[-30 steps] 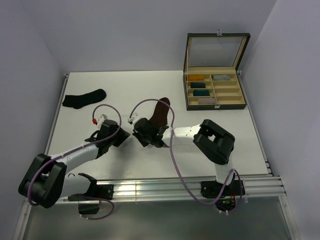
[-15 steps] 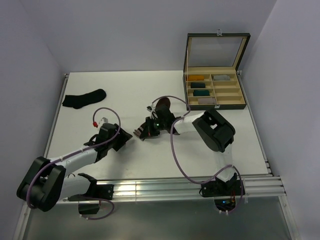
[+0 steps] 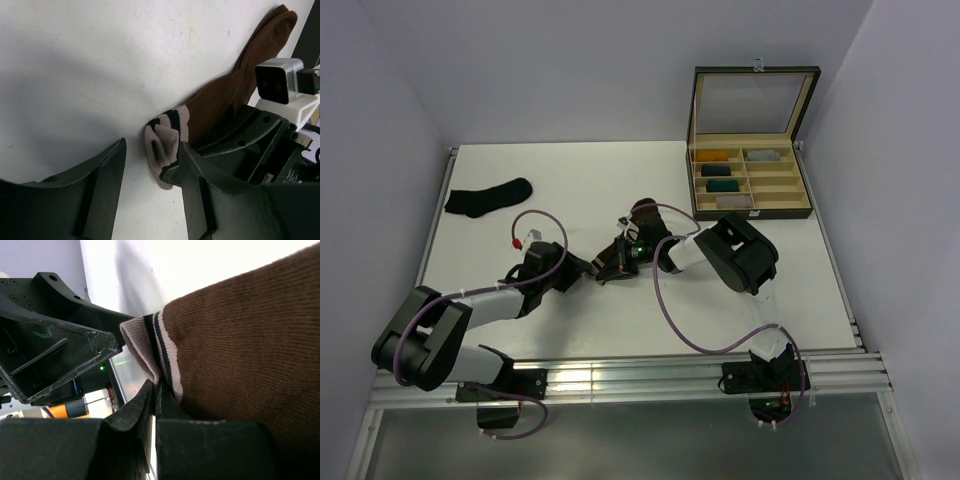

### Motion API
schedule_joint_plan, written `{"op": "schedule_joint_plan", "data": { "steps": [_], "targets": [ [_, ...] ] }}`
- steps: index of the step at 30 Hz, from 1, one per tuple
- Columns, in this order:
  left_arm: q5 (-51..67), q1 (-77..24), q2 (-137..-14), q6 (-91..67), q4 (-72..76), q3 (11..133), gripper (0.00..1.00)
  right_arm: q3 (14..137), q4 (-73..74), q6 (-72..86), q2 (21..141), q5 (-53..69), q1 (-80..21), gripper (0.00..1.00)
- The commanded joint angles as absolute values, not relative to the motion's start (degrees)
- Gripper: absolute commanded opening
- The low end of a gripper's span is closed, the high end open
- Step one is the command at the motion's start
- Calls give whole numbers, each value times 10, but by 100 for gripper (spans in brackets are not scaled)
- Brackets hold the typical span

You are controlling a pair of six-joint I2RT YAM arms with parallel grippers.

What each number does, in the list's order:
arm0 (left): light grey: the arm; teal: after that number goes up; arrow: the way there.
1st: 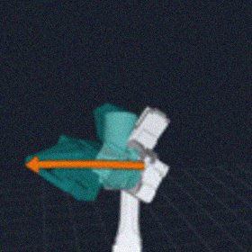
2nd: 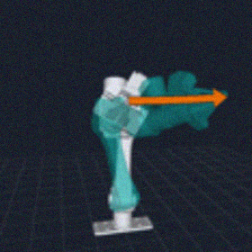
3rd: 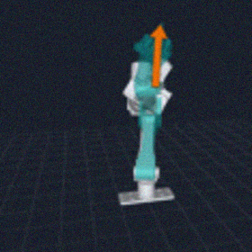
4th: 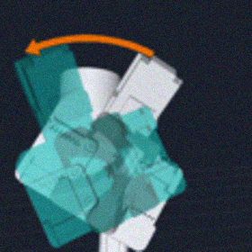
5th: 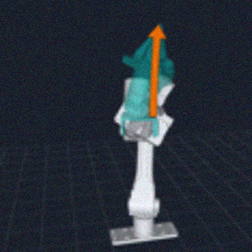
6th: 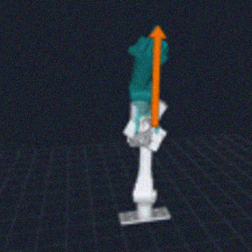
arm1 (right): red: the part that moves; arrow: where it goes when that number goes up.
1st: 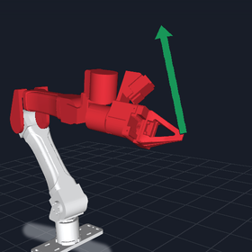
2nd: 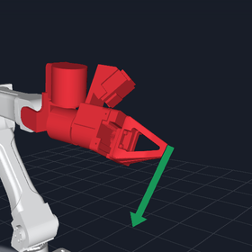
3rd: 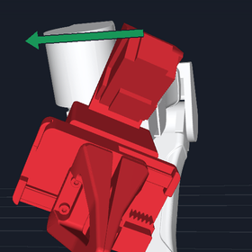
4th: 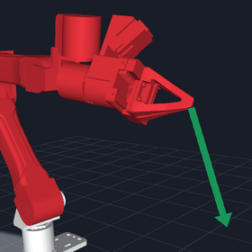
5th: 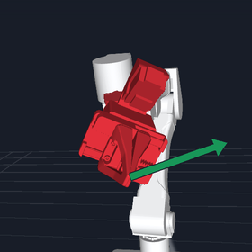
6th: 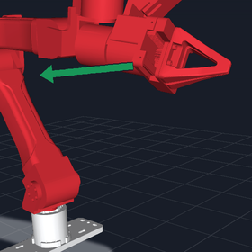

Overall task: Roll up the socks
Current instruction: Roll the sock at the center of the board.

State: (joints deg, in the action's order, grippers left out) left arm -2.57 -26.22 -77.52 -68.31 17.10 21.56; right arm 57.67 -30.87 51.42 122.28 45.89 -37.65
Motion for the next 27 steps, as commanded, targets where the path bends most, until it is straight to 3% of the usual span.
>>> {"op": "schedule_joint_plan", "data": {
  "steps": [1,9,27],
  "targets": [
    [-16,-261,-798,-688,187,227,52,570,-299,521,1237,460,-373,0],
    [-19,-261,-800,-680,164,250,51,576,-278,510,1241,454,-372,0],
    [-7,-261,-805,-672,159,280,33,579,-270,506,1245,451,-372,0]
  ]
}}
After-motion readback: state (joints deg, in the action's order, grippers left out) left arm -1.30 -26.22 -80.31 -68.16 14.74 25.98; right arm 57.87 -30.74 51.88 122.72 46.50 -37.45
